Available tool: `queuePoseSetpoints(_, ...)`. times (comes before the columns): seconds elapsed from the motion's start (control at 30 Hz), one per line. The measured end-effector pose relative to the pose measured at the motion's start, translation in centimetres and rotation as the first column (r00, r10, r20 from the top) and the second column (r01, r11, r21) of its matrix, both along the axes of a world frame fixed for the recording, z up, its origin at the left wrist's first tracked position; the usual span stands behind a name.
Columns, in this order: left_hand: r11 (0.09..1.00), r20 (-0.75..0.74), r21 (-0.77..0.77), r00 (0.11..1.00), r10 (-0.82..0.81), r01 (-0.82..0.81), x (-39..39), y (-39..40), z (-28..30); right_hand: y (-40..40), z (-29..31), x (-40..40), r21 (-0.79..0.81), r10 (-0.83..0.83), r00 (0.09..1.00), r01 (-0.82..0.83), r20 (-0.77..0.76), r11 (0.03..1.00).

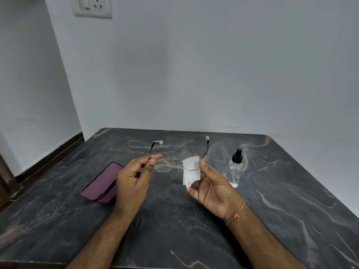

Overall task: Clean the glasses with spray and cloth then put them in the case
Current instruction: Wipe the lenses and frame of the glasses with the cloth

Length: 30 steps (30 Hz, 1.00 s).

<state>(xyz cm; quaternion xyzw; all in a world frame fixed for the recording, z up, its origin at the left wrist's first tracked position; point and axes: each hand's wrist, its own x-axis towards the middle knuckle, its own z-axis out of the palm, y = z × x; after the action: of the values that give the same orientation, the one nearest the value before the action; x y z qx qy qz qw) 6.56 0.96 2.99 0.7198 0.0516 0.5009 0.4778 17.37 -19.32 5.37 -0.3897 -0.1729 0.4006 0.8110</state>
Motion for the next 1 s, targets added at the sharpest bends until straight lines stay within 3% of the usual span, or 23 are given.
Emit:
queuePoseSetpoints(0.13,1.000,-0.011,-0.002,1.000,0.003,-0.003,0.00,0.01,-0.17,0.11,0.05,0.09,-0.017,-0.074,0.997,0.074,-0.002,0.997)
queuePoseSetpoints(0.3,1.000,-0.014,-0.006,1.000,-0.006,0.006,-0.04,-0.10,-0.06,0.16,0.07,-0.06,-0.017,0.016,1.000,-0.015,0.006,1.000)
queuePoseSetpoints(0.5,1.000,-0.015,-0.013,1.000,0.007,-0.007,-0.08,-0.06,-0.01,0.23,0.42,-0.15,-0.079,-0.129,0.990,0.125,-0.049,0.989)
queuePoseSetpoints(1.0,0.999,-0.016,-0.005,0.999,0.041,-0.041,0.15,0.43,-0.44,0.49,-0.01,0.13,-0.131,-0.164,0.986,0.158,-0.040,0.979)
